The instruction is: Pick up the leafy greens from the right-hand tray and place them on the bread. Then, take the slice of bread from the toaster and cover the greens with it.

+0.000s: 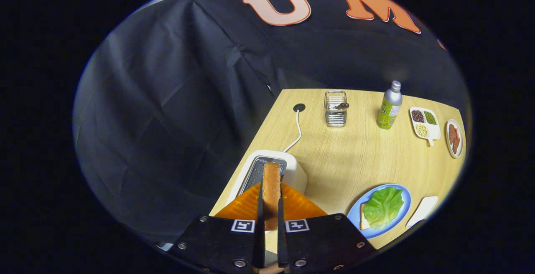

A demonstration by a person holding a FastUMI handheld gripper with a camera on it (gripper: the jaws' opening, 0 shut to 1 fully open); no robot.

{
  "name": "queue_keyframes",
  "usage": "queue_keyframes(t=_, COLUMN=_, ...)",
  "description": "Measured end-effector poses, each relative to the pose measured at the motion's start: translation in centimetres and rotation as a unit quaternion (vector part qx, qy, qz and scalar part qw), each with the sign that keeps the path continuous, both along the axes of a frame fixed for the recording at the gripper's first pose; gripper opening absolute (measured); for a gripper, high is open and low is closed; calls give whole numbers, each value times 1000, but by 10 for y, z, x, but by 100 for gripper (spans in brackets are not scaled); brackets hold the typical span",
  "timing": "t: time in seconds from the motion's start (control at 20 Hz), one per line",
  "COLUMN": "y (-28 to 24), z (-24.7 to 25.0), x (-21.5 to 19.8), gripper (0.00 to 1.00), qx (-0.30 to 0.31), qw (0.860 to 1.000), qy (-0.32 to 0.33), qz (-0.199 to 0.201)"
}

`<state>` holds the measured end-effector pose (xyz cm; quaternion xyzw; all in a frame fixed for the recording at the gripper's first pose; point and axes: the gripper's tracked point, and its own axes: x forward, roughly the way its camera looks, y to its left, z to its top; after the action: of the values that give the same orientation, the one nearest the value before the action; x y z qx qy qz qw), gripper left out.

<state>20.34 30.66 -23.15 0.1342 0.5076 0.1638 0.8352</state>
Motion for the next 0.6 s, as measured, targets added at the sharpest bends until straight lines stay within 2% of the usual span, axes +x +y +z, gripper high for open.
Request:
queue_keyframes(t=0.3, y=-57, z=15, x=-18, gripper=12, qx=21, qw=999, qy=-22, qz=-12)
queue_keyframes(t=0.6, y=-114, z=-12, x=-39, gripper=12, qx=18, qw=999, qy=-8, qz=-25)
